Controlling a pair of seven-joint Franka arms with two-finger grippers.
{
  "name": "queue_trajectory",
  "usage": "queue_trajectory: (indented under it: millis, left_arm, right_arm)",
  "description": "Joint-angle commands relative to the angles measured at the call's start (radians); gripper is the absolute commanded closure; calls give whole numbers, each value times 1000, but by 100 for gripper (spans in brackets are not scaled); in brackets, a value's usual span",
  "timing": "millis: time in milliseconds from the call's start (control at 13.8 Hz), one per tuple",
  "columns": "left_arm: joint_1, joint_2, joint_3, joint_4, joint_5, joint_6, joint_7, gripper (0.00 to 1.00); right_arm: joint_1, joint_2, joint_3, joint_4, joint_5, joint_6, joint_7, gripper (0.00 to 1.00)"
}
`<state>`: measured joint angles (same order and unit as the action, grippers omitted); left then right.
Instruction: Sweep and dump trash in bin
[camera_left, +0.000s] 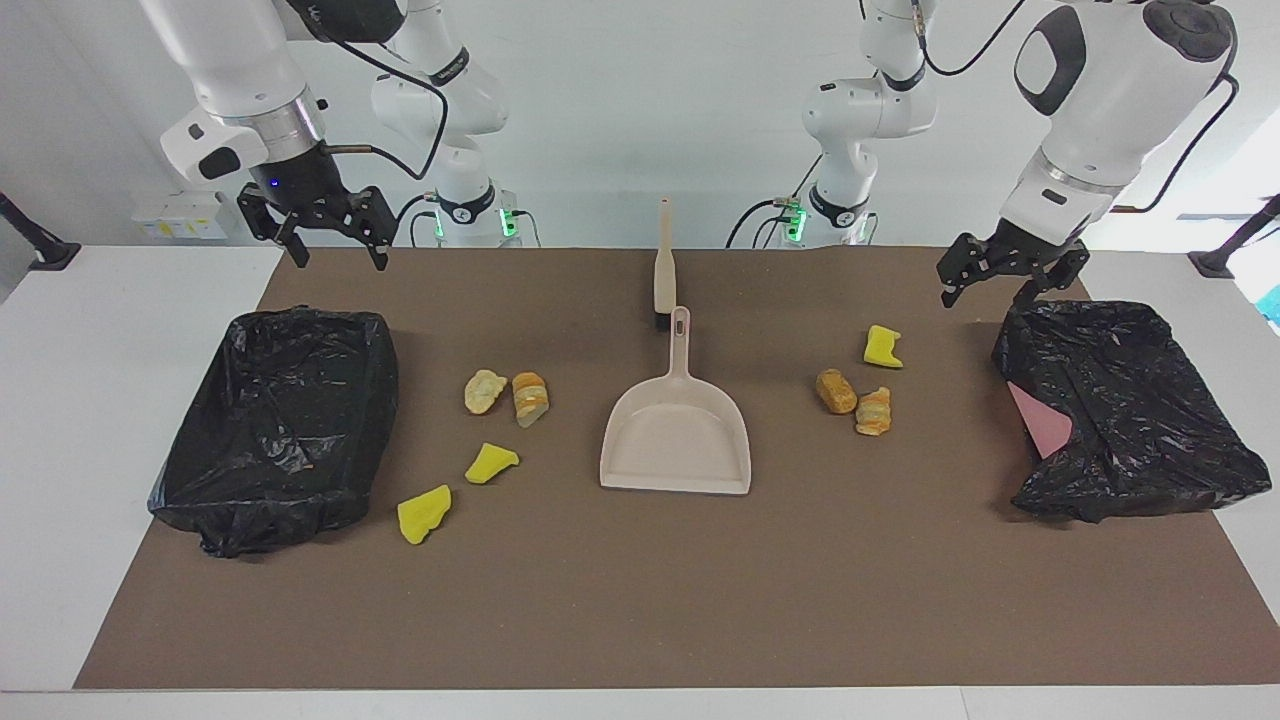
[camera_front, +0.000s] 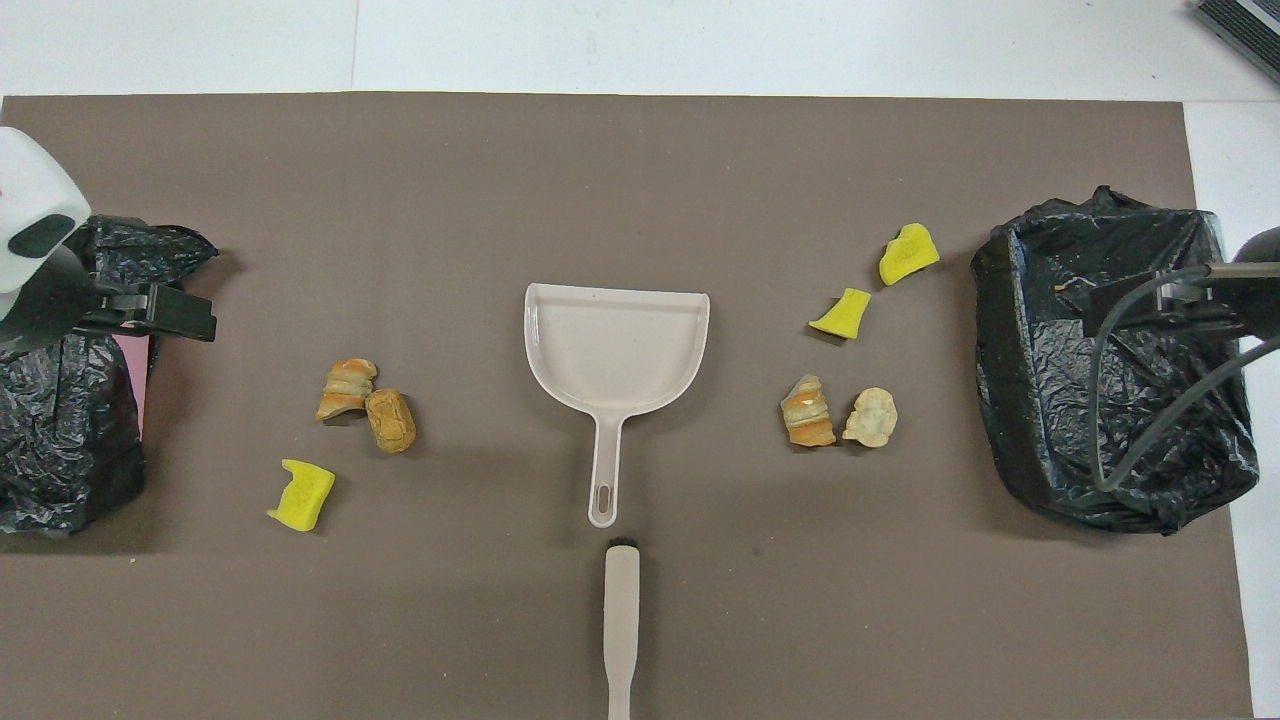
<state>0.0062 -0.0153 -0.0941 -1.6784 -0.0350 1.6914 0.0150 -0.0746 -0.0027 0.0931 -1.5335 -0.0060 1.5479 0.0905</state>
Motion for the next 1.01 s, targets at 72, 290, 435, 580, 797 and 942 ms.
queue_trajectory:
  millis: [72, 290, 435, 580, 797, 942]
  left_arm:
    - [-2, 9, 2, 19, -11, -19, 2, 0]
    - [-3, 6, 2, 13, -11, -18, 6, 0]
    - [-3, 3, 2, 9, -11, -18, 9, 0]
    - [-3, 0, 2, 2, -11, -18, 19, 0]
    - [-3, -8, 2, -20, -11, -16, 22, 0]
    - [-5, -12, 2, -35, -13, -12, 37, 0]
  right_arm:
    - [-17, -20, 2, -27, 11, 12, -25, 0]
    - [-14, -23, 2, -34, 9, 15, -25, 0]
    - [-14, -28, 2, -43, 9, 23, -29, 0]
    - [-14, -29, 2, -47, 1, 23, -34, 0]
    - [-11, -29, 2, -45, -23, 17, -31, 0]
    - [2, -26, 3, -40, -37, 20, -17, 0]
